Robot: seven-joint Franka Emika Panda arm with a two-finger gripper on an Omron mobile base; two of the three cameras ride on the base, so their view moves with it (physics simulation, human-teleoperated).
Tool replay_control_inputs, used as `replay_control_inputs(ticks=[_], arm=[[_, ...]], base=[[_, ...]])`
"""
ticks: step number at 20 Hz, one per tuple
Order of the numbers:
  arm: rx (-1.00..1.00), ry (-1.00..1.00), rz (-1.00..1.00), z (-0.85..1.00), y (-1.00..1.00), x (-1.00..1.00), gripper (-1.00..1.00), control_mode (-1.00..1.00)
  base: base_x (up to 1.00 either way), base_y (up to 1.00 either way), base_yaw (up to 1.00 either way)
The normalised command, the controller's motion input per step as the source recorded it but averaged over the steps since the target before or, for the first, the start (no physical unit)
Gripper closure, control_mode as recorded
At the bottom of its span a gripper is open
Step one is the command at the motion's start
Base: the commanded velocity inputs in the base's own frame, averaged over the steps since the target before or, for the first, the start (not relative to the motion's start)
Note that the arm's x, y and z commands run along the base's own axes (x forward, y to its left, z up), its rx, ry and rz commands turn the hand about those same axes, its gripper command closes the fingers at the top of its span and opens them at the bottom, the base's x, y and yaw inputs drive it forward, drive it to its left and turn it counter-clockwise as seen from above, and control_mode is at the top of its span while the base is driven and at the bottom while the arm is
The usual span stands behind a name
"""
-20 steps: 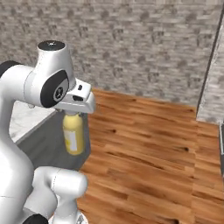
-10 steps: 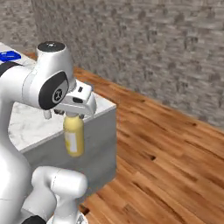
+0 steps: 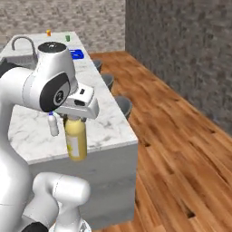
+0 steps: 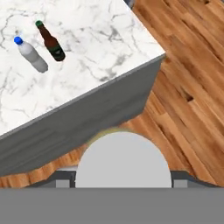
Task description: Place the drinks on the dining counter in a tight cluster.
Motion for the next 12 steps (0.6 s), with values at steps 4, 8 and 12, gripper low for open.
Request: replay_control_inputs(ticks=[4, 8, 12], arm=[[0.00, 0.00, 0.00, 0.00, 0.00, 0.00, 1.00, 1.00], [0.00, 0.00, 0.00, 0.00, 0.00, 0.00, 1.00, 1.00], [0.00, 0.00, 0.00, 0.00, 0.00, 0.00, 1.00, 1.00]], base=[[0.31, -1.00, 0.45], [0.23, -0.96, 0.48], [0.34, -0.47, 0.79]])
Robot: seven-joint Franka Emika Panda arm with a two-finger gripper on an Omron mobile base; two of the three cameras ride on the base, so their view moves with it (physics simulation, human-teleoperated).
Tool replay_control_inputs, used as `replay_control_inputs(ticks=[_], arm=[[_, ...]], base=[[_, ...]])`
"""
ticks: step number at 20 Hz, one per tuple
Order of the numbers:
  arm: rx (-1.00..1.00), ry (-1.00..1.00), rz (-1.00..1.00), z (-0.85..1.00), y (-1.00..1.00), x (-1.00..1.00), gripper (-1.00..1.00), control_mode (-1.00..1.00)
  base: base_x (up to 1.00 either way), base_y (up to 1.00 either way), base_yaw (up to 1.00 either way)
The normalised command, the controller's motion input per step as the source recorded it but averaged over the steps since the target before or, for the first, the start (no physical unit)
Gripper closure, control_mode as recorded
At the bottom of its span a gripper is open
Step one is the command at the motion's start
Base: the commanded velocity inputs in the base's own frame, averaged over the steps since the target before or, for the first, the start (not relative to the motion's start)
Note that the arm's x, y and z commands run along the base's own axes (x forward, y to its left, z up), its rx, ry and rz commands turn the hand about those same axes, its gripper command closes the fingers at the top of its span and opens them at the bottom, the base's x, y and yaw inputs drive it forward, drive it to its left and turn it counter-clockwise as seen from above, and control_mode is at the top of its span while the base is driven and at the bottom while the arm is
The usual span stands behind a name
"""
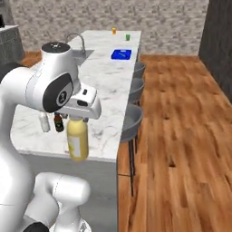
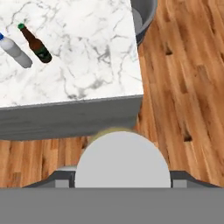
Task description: Place the drinks on the dining counter in a tight cluster.
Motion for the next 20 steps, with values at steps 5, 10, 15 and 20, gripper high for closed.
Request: replay_control_inputs(ticks=[5, 10, 15, 20], arm=[[0.00, 0.00, 0.00, 0.00, 0.00, 0.00, 1.00, 1.00], [0.00, 0.00, 0.00, 0.00, 0.00, 0.00, 1.00, 1.00], [0.00, 0.00, 0.00, 0.00, 0.00, 0.00, 1.00, 1.00], [0.00, 0.00, 0.00, 0.00, 0.00, 0.00, 1.00, 1.00]], base=[[0.45, -0.23, 0.77], [0.63, -0.29, 0.50], [0.73, -0.25, 0.04], [0.69, -0.19, -0.26]])
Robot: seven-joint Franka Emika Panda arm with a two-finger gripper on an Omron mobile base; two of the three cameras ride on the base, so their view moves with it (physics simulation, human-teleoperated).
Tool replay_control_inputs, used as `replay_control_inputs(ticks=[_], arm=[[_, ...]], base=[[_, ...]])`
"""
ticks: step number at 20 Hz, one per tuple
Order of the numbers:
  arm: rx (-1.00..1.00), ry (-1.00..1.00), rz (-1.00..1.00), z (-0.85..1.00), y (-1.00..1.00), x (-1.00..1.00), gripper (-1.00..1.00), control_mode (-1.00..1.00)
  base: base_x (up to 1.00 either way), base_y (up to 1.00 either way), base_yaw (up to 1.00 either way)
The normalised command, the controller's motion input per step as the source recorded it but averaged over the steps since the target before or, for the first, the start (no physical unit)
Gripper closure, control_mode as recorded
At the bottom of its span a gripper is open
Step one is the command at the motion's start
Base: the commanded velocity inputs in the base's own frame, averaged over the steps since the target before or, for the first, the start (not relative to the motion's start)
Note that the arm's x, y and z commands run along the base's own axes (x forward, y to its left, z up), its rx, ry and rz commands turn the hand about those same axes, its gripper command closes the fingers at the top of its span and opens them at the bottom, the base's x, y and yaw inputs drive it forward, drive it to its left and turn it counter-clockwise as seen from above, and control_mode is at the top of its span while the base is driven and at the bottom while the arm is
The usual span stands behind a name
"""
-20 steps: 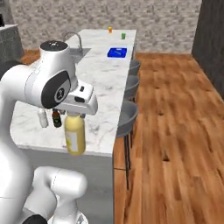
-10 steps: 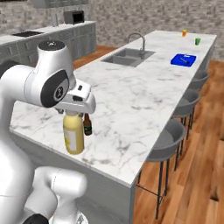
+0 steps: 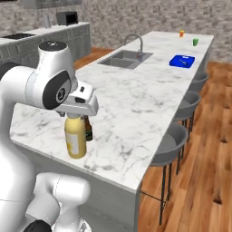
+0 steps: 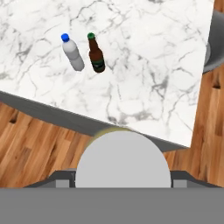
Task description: Place the drinks on the dining counter in a tight cluster.
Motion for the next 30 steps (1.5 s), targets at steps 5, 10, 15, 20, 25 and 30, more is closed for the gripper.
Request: replay_control_inputs(ticks=[5, 10, 15, 20, 25, 30], arm=[[0.00, 0.00, 0.00, 0.00, 0.00, 0.00, 1.00, 1.00], [0.00, 0.00, 0.00, 0.00, 0.00, 0.00, 1.00, 1.00], [0.00, 0.00, 0.00, 0.00, 0.00, 0.00, 1.00, 1.00], [0.00, 0.00, 0.00, 0.00, 0.00, 0.00, 1.00, 1.00], [0.00, 0.00, 0.00, 0.00, 0.00, 0.00, 1.00, 1.00], [0.00, 0.00, 0.00, 0.00, 0.00, 0.00, 1.00, 1.00]], base=[[0.93, -0.02, -0.40], [1.00, 0.04, -0.48], [0.78, 0.03, -0.19], [0.10, 0.00, -0.01], [0.29, 0.01, 0.00], [0.44, 0.06, 0.00]])
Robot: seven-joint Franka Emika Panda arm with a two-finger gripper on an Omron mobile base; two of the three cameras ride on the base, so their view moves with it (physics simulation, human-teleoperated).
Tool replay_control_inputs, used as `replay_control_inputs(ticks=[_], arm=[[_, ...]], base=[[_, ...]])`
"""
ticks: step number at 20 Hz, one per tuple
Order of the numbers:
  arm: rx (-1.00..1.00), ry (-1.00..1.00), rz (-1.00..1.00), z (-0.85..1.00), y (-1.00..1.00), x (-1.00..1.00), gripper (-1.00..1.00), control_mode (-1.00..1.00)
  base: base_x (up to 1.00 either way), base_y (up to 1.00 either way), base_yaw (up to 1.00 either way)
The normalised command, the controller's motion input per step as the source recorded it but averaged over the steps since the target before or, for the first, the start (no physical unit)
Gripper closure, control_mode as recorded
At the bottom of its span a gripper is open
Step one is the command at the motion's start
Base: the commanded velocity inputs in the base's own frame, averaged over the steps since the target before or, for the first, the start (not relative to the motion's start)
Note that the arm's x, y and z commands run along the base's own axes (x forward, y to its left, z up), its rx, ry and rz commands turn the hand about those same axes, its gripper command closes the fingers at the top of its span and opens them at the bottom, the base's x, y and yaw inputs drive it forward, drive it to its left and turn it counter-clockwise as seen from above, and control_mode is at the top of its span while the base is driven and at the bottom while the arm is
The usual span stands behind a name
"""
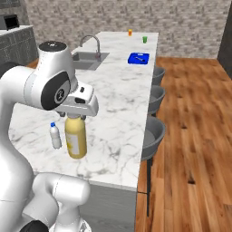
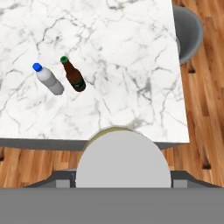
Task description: Place the drinks on the dining counter in a tight cluster.
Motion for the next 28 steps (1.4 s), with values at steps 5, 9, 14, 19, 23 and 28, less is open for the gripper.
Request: replay_control_inputs(ticks=[5, 9, 14, 19, 23, 28], arm=[[-0.01, 0.11, 0.01, 0.00, 0.06, 0.54, 1.00, -1.00], [-0.05, 0.08, 0.17, 0.00, 0.15, 0.81, 1.00, -1.00], [-0.13, 0.02, 0.22, -0.24, 0.11, 0.68, 1.00, -1.00], [-0.07, 0.00, 0.18, -0.65, 0.00, 0.50, 1.00, -1.00], [0.00, 0.00, 0.13, -0.58, 0.02, 0.46, 1.00, -1.00], [0.09, 0.00, 0.12, -0.36, 0.00, 0.63, 1.00, -1.00]], base=[[0.11, 0.02, 0.00], [0.00, 0.00, 0.00], [0.00, 0.00, 0.00], [0.00, 0.00, 0.00], [0.00, 0.00, 0.00], [0.00, 0.00, 0.00]])
